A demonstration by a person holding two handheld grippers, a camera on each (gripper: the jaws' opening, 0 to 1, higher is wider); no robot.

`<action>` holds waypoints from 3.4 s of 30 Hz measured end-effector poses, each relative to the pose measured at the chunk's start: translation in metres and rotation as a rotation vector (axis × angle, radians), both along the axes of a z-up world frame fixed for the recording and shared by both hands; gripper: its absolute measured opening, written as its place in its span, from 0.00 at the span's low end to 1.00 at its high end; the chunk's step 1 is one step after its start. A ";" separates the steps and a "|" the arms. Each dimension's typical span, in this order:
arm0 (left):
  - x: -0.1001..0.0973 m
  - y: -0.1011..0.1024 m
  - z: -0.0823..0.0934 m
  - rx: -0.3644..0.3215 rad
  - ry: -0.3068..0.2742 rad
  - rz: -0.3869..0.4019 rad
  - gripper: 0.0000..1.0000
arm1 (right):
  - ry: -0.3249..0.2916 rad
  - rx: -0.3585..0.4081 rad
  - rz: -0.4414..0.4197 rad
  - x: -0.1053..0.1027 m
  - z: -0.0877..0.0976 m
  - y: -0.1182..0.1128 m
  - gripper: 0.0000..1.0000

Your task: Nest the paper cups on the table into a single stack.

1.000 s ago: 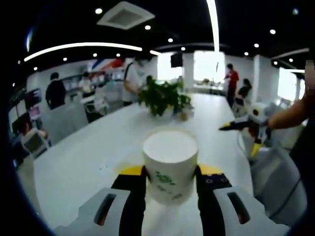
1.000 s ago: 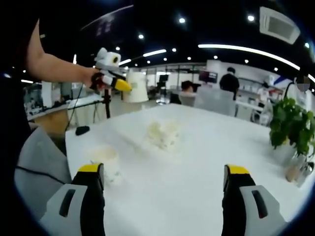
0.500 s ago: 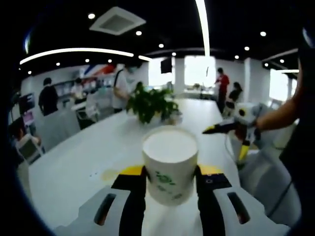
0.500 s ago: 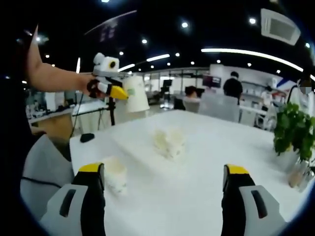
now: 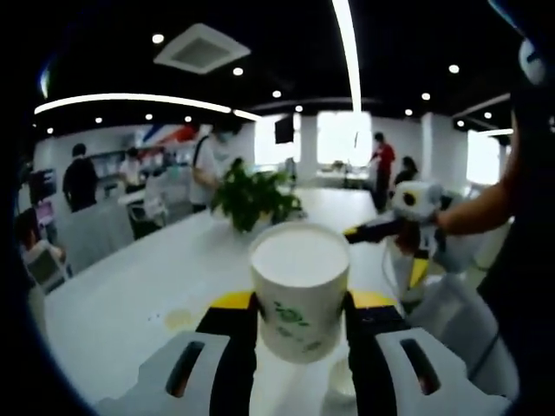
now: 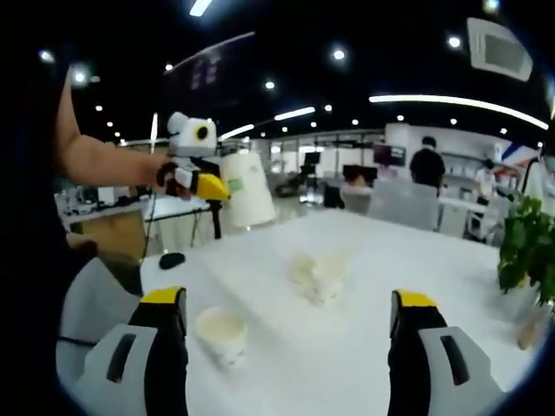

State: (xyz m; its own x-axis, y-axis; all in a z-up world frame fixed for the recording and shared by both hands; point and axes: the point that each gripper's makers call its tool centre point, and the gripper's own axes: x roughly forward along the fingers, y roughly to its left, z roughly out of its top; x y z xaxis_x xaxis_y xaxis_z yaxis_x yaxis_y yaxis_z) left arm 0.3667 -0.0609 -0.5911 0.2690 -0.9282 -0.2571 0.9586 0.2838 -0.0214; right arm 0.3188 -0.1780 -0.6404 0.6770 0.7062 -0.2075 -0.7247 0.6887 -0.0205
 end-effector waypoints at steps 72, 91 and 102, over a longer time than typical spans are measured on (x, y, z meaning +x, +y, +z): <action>-0.060 -0.003 0.026 -0.147 0.016 -0.038 0.62 | 0.218 0.414 0.508 -0.058 0.112 0.089 0.00; -0.014 0.077 -0.022 0.046 -0.050 0.359 0.98 | 0.135 -0.025 0.504 -0.037 0.133 0.085 0.00; -0.001 0.119 -0.041 0.072 -0.034 0.489 0.98 | 0.143 -0.450 0.584 -0.040 0.121 0.096 0.00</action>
